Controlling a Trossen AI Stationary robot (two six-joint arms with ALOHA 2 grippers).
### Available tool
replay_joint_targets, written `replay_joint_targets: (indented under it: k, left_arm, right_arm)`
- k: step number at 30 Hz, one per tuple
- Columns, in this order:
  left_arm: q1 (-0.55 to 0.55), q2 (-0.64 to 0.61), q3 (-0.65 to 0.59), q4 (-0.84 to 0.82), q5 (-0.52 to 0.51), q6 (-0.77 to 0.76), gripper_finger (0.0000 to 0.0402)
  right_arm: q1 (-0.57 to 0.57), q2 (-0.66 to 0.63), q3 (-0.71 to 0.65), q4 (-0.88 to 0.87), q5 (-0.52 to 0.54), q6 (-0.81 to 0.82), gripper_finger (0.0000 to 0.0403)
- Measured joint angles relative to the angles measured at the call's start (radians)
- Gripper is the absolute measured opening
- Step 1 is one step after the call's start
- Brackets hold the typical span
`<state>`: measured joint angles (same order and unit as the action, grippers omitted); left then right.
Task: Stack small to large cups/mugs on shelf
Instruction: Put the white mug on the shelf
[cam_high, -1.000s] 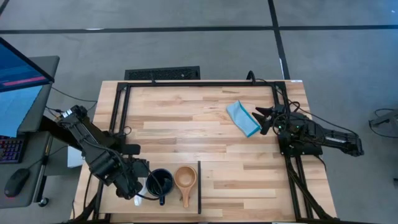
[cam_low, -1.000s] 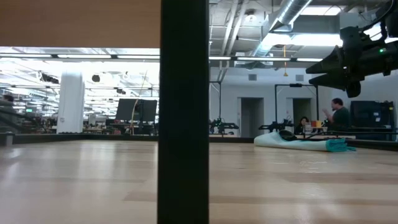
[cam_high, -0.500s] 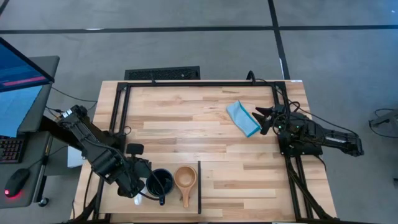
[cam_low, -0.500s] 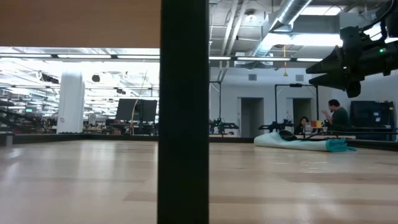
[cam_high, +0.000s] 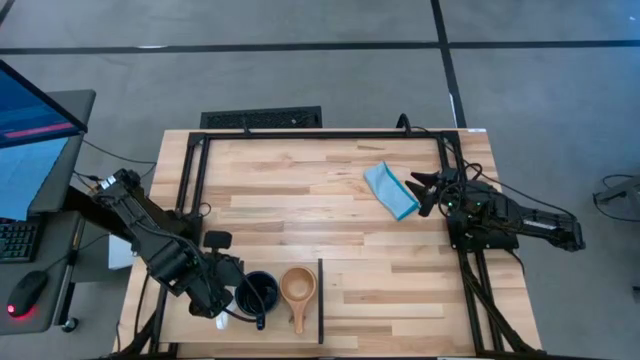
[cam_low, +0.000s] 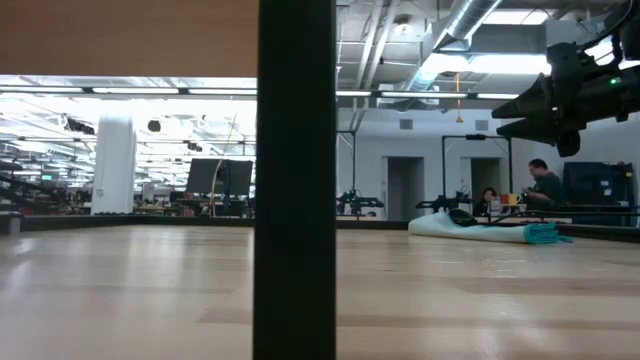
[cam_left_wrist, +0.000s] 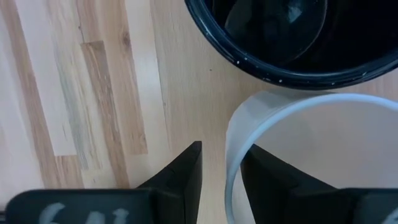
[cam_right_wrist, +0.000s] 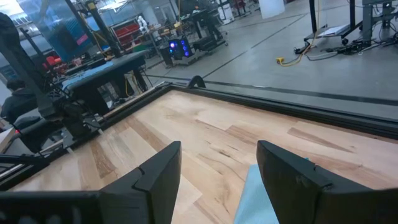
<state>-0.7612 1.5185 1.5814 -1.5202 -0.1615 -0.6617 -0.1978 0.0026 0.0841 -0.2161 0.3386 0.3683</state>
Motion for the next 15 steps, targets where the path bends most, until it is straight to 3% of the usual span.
replay_joint_targets:
  k: [15]
  left_arm:
    - [0.0,0.001,-0.035,0.049,0.051,0.013,0.0098]
  right_arm:
    - [0.0,0.0,0.0,0.0,0.0,0.0,0.0232]
